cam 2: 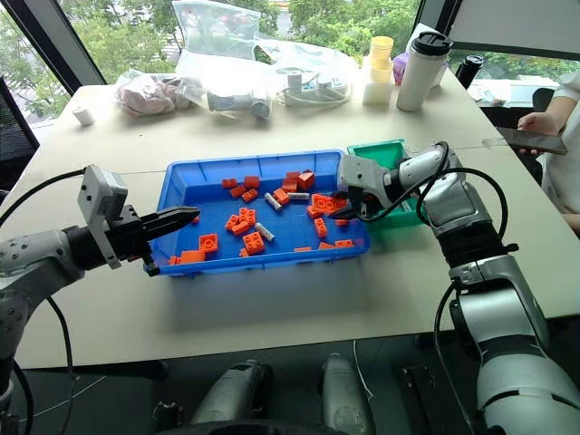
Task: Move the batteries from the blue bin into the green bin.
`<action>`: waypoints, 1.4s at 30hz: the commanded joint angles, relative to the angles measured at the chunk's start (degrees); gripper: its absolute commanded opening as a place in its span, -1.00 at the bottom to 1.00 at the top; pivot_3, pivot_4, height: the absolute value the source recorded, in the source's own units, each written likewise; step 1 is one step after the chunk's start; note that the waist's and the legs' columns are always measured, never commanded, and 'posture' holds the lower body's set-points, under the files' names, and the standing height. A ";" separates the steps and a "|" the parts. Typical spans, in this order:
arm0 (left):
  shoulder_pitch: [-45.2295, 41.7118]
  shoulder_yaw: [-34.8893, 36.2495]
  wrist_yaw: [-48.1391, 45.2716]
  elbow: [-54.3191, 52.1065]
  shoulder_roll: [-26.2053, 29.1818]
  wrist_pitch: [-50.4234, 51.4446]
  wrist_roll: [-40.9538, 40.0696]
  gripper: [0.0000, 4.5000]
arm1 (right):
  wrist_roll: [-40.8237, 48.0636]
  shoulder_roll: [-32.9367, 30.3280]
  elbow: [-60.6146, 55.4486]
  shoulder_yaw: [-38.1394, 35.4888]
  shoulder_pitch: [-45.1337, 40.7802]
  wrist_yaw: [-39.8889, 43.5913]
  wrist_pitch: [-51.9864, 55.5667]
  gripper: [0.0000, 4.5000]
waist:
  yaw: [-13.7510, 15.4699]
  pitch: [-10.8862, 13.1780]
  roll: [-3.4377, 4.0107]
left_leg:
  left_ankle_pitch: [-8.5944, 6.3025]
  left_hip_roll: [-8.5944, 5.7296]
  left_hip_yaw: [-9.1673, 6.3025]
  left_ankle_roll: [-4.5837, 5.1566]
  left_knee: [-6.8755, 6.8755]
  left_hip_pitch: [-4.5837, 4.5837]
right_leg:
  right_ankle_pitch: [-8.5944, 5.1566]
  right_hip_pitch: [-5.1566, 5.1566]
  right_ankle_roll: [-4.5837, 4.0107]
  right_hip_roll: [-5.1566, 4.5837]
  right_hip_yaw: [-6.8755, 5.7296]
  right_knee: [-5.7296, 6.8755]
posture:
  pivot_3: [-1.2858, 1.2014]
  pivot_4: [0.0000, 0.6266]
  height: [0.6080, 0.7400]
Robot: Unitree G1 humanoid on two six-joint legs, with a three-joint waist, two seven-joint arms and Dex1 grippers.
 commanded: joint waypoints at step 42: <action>1.64 1.82 0.86 -2.62 0.94 -1.58 2.13 -1.00 | -8.73 22.23 13.97 11.14 -7.46 -16.20 -3.16 0.59 | -0.02 -0.02 -0.03 | 0.09 -0.01 -0.05 -0.16 -0.02 0.01 | 0.00 -0.02 0.00 0.05 -0.01 0.03 | 0.03 -0.52 1.00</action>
